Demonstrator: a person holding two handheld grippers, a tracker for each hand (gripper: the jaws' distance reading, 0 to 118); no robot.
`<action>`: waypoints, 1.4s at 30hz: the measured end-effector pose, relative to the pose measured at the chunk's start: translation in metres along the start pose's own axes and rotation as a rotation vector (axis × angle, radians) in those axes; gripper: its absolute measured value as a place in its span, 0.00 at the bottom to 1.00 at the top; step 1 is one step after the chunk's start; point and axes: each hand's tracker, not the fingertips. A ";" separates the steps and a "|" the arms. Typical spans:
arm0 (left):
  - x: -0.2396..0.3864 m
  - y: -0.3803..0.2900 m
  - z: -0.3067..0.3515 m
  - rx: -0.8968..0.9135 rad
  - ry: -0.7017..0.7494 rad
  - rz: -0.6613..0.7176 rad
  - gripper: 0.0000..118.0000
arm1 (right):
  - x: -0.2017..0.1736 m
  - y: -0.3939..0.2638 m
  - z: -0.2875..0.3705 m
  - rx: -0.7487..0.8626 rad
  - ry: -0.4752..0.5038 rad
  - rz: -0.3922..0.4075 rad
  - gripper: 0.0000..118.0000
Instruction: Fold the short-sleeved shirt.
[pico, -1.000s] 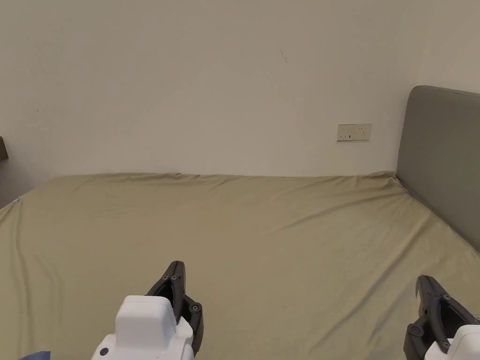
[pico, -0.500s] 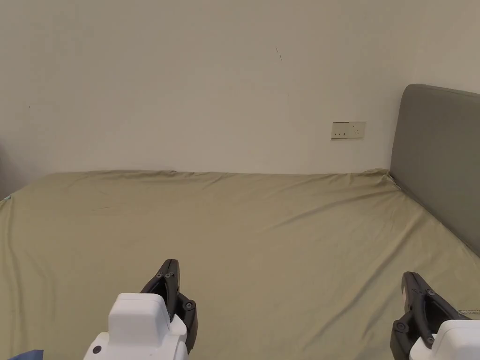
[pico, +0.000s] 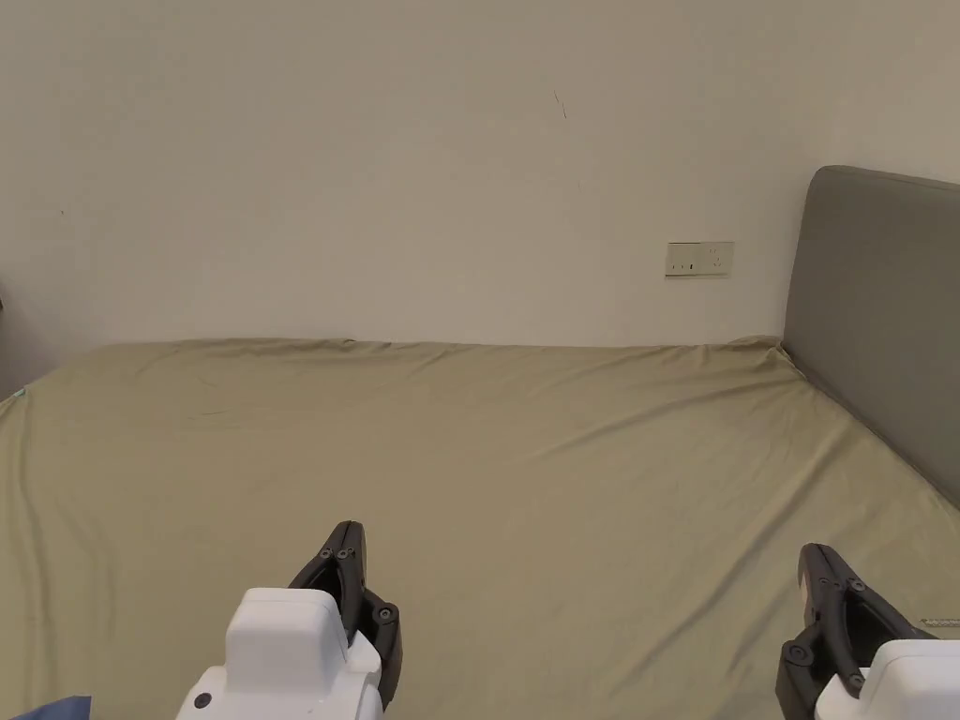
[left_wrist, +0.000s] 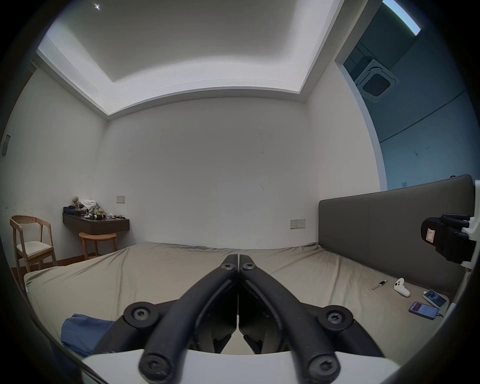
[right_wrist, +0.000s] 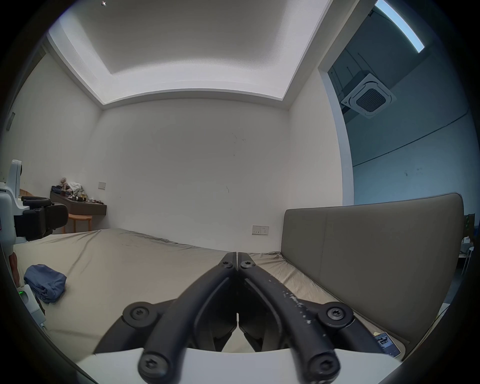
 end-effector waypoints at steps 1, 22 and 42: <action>0.000 0.000 0.000 0.001 -0.001 0.002 0.00 | 0.000 0.000 0.000 0.000 0.000 0.000 0.01; 0.000 -0.001 -0.001 -0.004 -0.004 0.011 0.00 | -0.001 0.001 -0.001 -0.001 0.006 0.002 0.01; -0.002 -0.002 -0.001 -0.014 -0.009 0.029 0.10 | -0.003 -0.001 -0.001 -0.002 0.003 0.008 0.08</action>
